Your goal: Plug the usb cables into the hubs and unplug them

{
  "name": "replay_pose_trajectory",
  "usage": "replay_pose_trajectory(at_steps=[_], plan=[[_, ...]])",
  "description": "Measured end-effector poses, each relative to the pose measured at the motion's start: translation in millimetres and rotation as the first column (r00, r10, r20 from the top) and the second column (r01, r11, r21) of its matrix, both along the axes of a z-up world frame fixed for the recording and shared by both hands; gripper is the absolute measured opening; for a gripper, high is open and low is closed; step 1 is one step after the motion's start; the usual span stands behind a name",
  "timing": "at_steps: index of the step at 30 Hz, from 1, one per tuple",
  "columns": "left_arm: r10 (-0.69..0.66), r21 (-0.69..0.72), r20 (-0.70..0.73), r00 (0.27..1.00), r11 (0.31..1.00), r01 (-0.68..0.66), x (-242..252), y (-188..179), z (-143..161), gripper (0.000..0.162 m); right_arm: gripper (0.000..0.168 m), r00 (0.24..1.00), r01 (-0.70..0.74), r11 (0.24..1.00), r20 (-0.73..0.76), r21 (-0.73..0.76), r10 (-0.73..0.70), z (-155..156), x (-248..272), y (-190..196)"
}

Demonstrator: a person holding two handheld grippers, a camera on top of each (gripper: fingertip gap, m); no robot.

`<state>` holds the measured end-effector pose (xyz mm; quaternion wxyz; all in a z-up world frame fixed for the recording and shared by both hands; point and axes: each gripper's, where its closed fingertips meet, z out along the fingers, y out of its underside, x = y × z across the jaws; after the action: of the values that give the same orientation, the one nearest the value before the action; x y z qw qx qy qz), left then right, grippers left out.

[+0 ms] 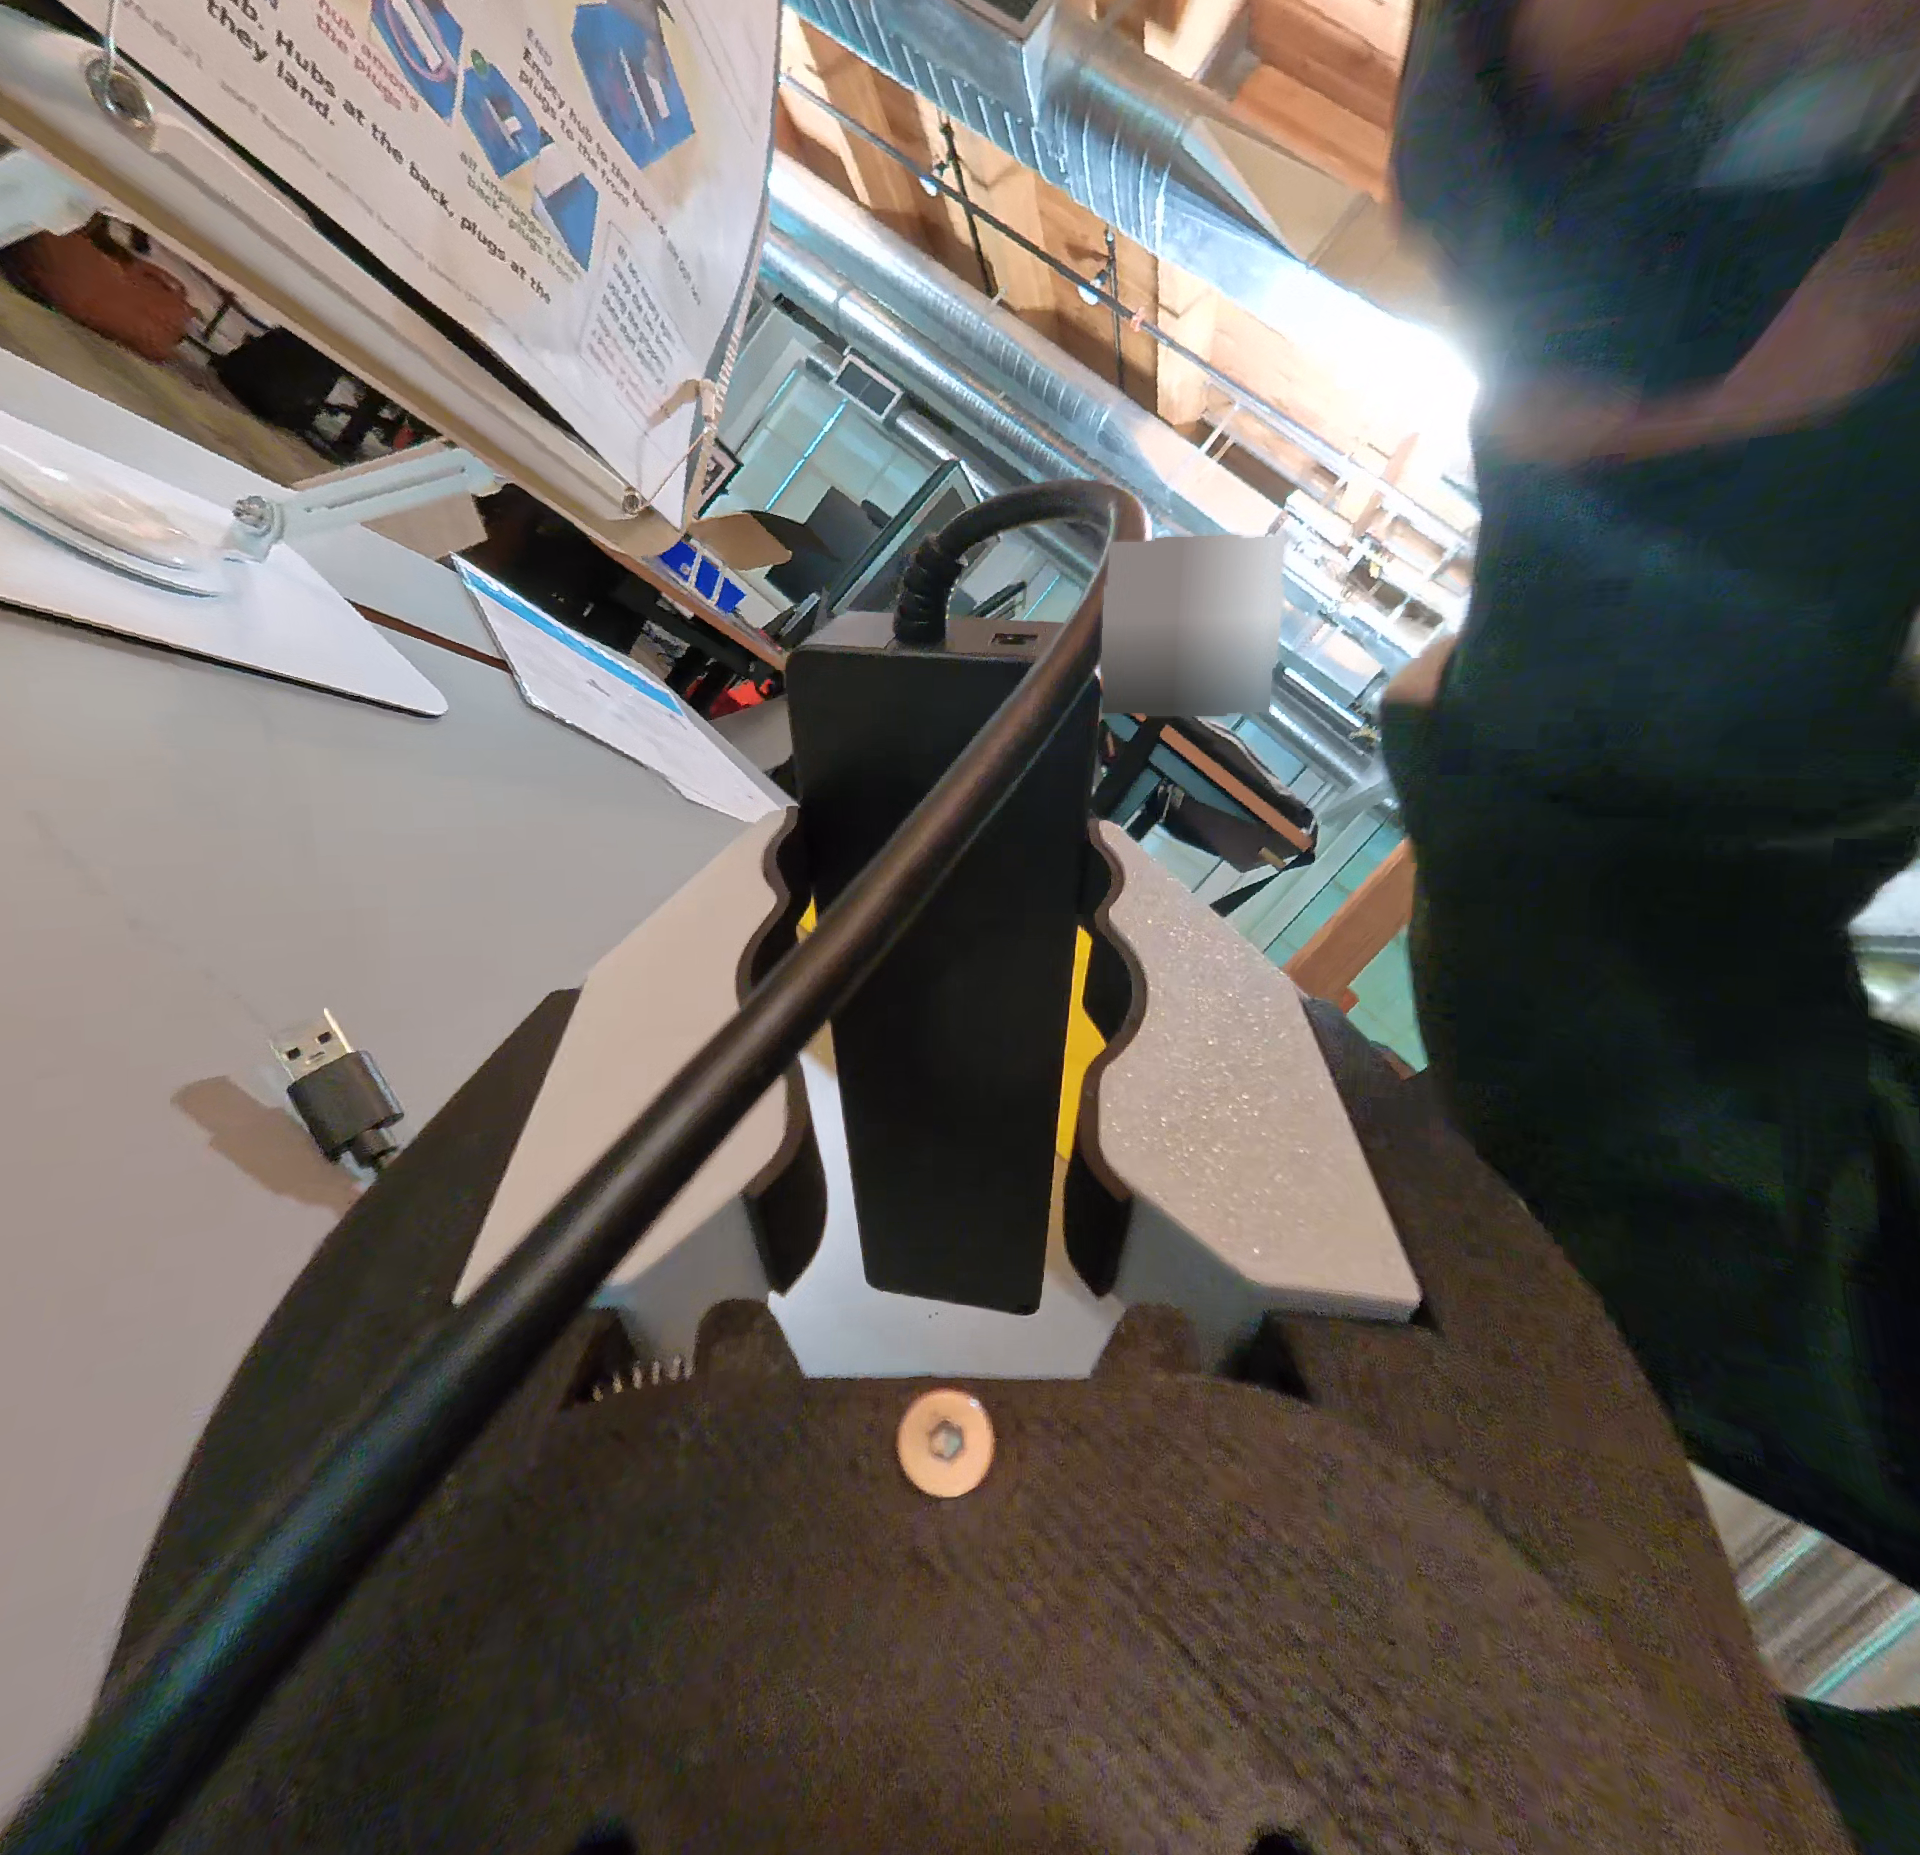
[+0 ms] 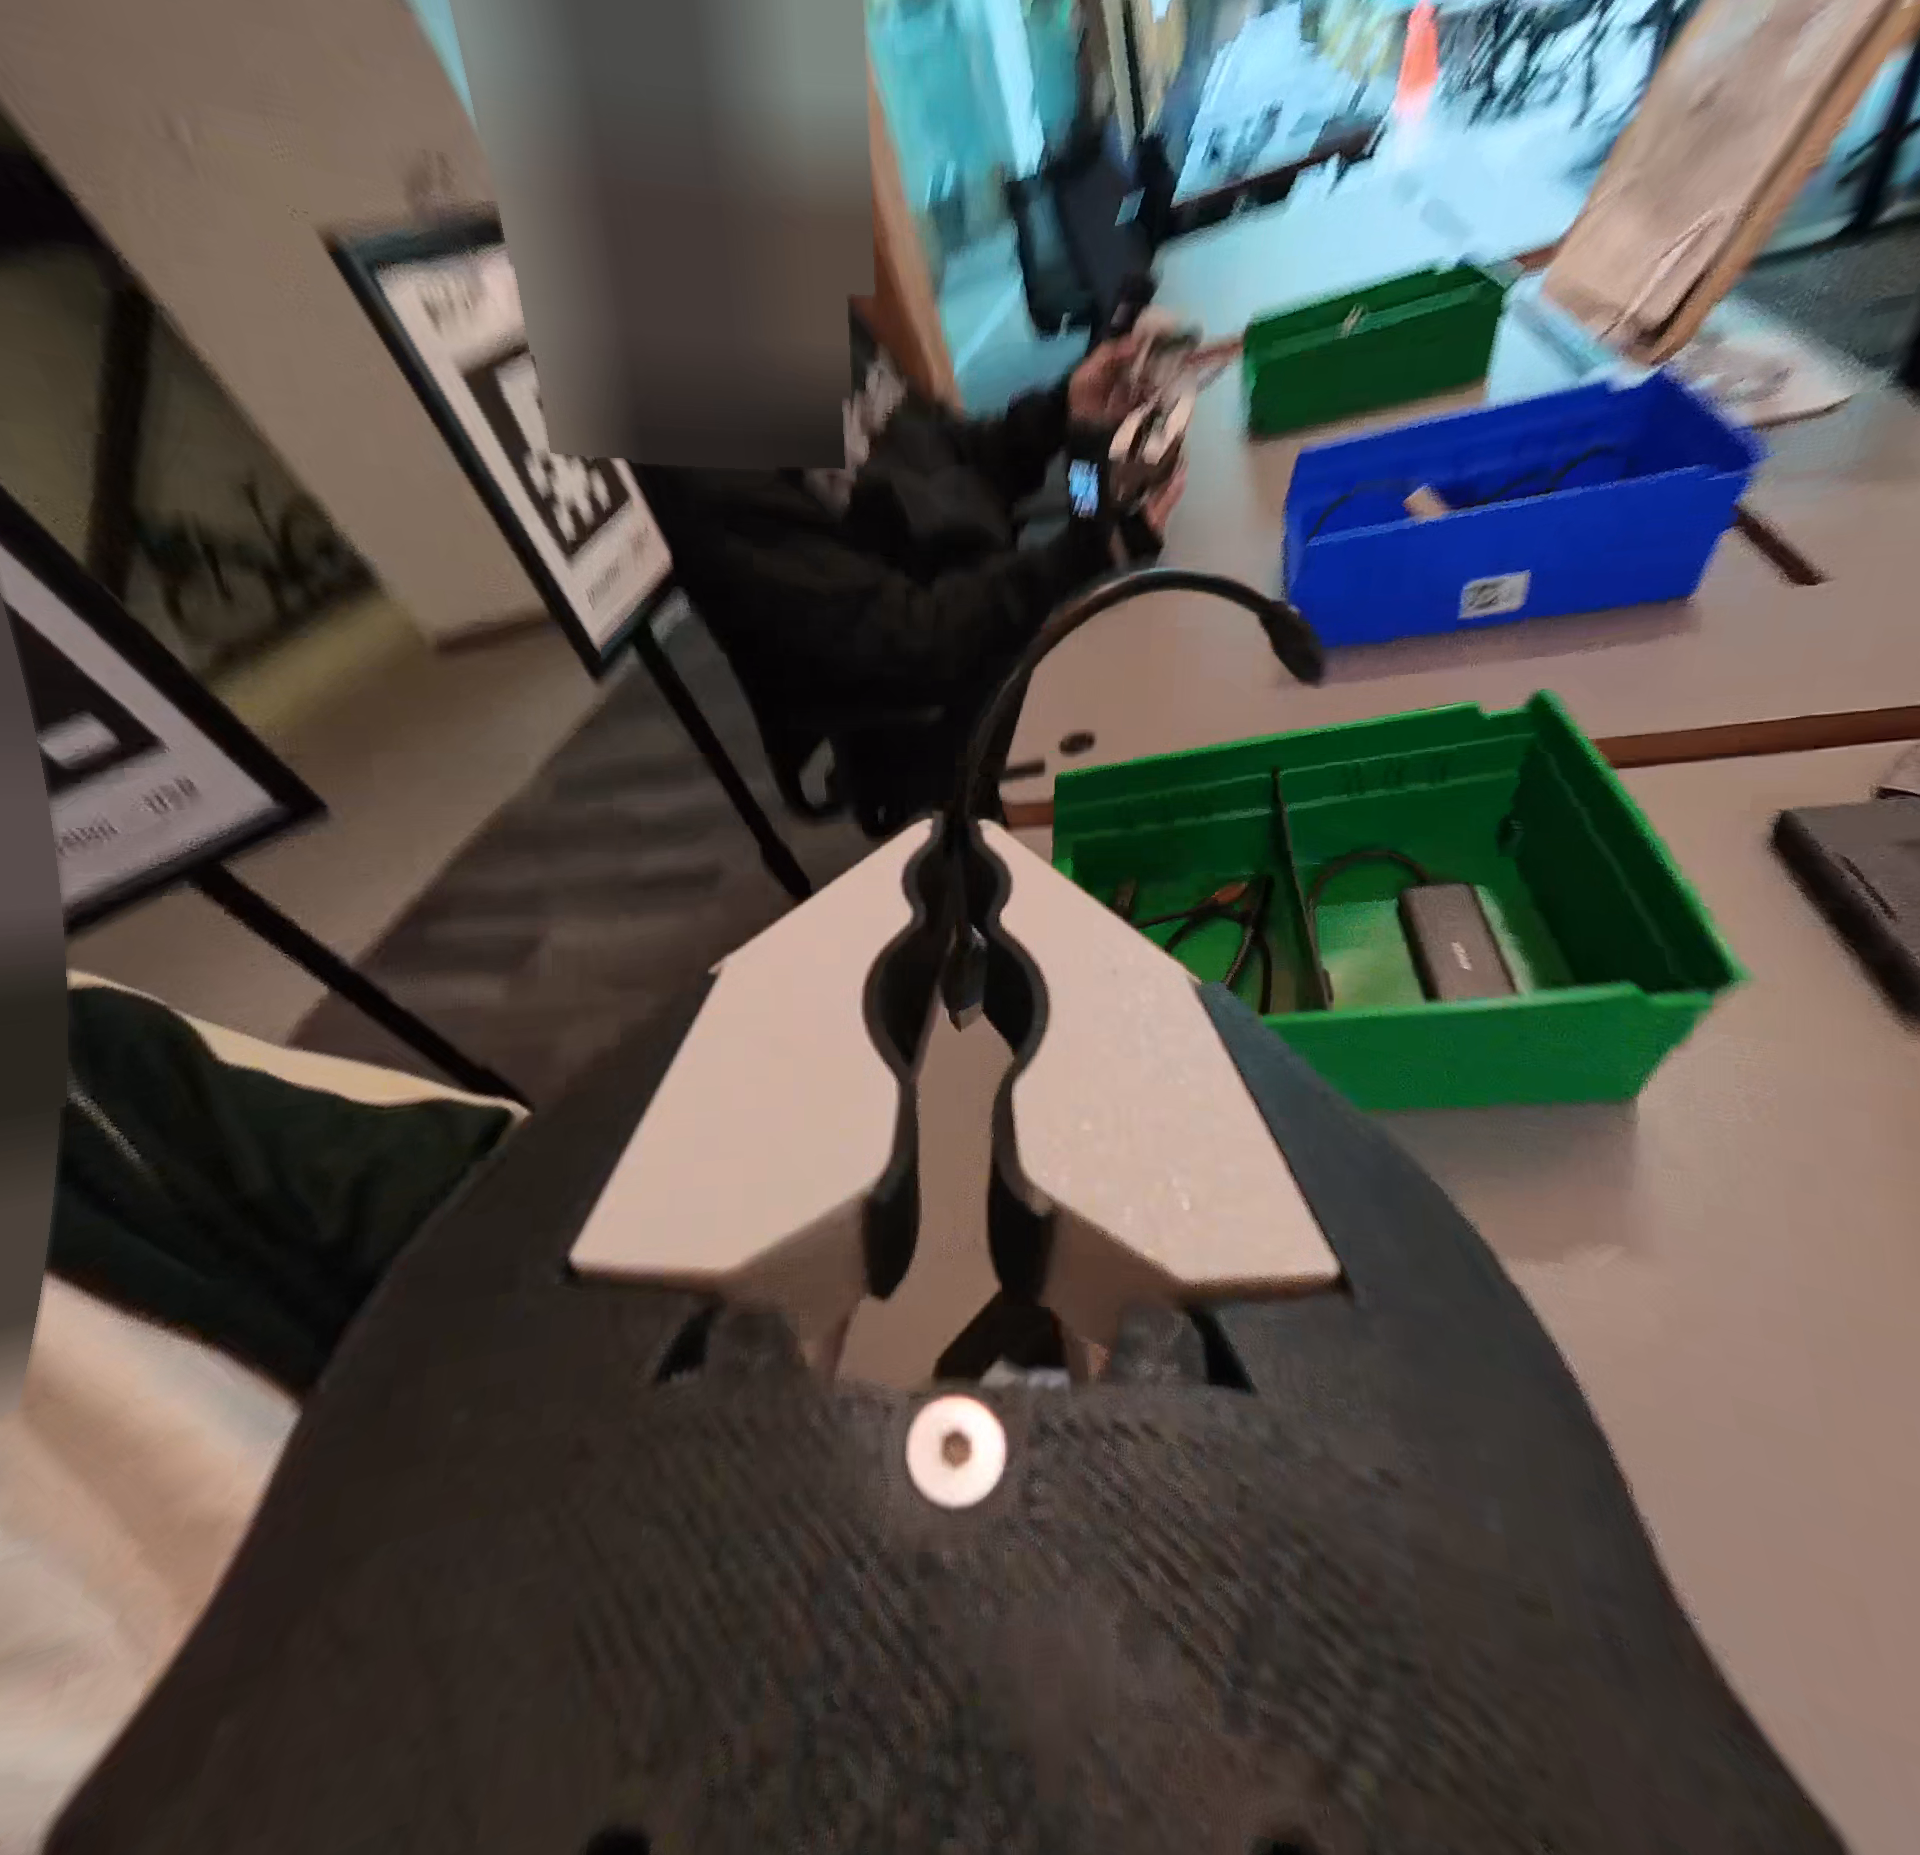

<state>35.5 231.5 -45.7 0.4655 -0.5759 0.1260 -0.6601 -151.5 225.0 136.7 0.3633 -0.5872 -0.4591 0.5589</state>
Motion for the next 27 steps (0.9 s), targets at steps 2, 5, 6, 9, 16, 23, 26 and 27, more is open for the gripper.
replay_pose_trajectory(at_steps=[2, 5, 6, 9, 16, 23, 26, 27], plan=[[-0.010, -0.006, 0.019, 1.000, 1.000, 0.011, 0.2, -1.2, 0.6, 0.050, 0.002, 0.987, 0.091, 0.994, -0.124, -0.068, -0.099, 5.4, 60.5, -0.6], [-0.041, -0.007, 0.049, 0.998, 0.999, 0.041, 2.5, -5.7, 2.3, 0.050, 0.002, 0.940, 0.238, 0.964, -0.220, -0.121, -0.260, -15.2, 145.2, -4.3], [-0.054, -0.007, 0.056, 0.997, 0.999, 0.054, 3.7, -7.9, 2.6, 0.050, 0.001, 0.918, 0.290, 0.947, -0.239, -0.139, -0.316, -26.5, 169.7, -5.9], [-0.083, -0.008, 0.061, 0.995, 0.997, 0.083, 8.5, -14.5, 2.2, 0.050, 0.001, 0.827, 0.371, 0.891, -0.342, -0.263, -0.446, -56.1, 231.3, -14.7], [-0.344, 0.091, 0.160, 0.925, 0.938, 0.333, 19.6, -54.8, 21.6, 0.050, 0.001, 0.716, 0.421, 0.855, -0.468, -0.302, -0.518, -133.0, 294.4, -58.0], [-0.369, 0.122, 0.116, 0.922, 0.927, 0.356, 34.8, -73.1, 21.5, 0.050, 0.002, 0.611, 0.275, 0.915, -0.681, -0.295, -0.404, -101.9, 336.4, -76.7], [-0.355, 0.140, 0.092, 0.930, 0.930, 0.341, 38.5, -78.2, 22.9, 0.050, 0.001, 0.504, 0.152, 0.904, -0.755, -0.400, -0.419, -106.8, 347.4, -70.8], [-0.351, 0.143, 0.078, 0.933, 0.930, 0.338, 39.4, -79.8, 21.6, 0.050, 0.002, 0.479, 0.119, 0.897, -0.767, -0.425, -0.427, -109.6, 348.8, -67.8]])
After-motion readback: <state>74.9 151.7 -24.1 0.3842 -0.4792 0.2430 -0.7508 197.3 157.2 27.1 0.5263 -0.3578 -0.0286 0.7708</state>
